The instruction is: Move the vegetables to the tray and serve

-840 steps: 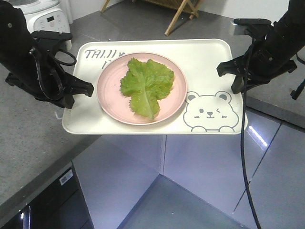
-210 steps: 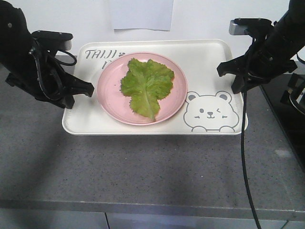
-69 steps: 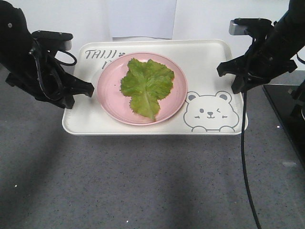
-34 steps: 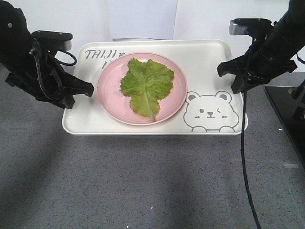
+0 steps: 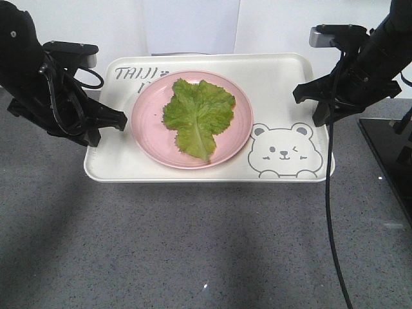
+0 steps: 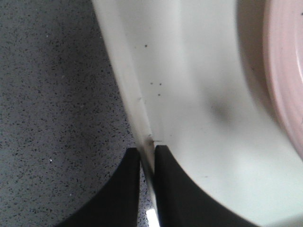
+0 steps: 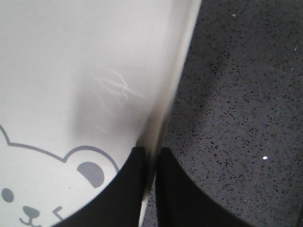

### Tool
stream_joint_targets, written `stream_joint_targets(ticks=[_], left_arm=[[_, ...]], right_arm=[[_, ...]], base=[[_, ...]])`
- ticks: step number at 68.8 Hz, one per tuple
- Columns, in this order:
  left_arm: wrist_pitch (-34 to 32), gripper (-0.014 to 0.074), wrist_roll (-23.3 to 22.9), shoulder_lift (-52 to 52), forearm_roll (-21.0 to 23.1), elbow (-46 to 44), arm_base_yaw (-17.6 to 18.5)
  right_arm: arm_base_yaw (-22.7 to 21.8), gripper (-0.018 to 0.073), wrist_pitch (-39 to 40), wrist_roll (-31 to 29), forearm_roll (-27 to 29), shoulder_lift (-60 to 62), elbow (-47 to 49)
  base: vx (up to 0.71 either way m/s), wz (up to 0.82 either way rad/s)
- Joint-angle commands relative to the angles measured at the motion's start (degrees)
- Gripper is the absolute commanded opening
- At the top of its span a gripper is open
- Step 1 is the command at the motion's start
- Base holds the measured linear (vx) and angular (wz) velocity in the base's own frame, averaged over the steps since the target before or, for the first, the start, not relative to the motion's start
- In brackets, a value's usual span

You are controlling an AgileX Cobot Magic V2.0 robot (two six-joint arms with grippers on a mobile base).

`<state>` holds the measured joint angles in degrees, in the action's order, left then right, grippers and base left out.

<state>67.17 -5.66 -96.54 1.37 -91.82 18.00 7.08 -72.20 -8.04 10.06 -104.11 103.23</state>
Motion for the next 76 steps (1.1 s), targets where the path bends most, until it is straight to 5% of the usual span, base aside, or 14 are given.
stream_joint_targets(ticks=[1, 76], left_arm=[[-4.44, -0.0006, 1.5, 2.85, 4.94, -1.68, 1.07], [-4.44, -0.0006, 1.5, 2.85, 4.94, -1.68, 1.07]], right_arm=[[0.77, -0.0006, -1.06, -2.33, 5.51, 3.36, 1.65], [0.77, -0.0006, -1.06, -2.33, 5.51, 3.36, 1.65]], base=[[0.01, 0.0], [0.0, 0.0]])
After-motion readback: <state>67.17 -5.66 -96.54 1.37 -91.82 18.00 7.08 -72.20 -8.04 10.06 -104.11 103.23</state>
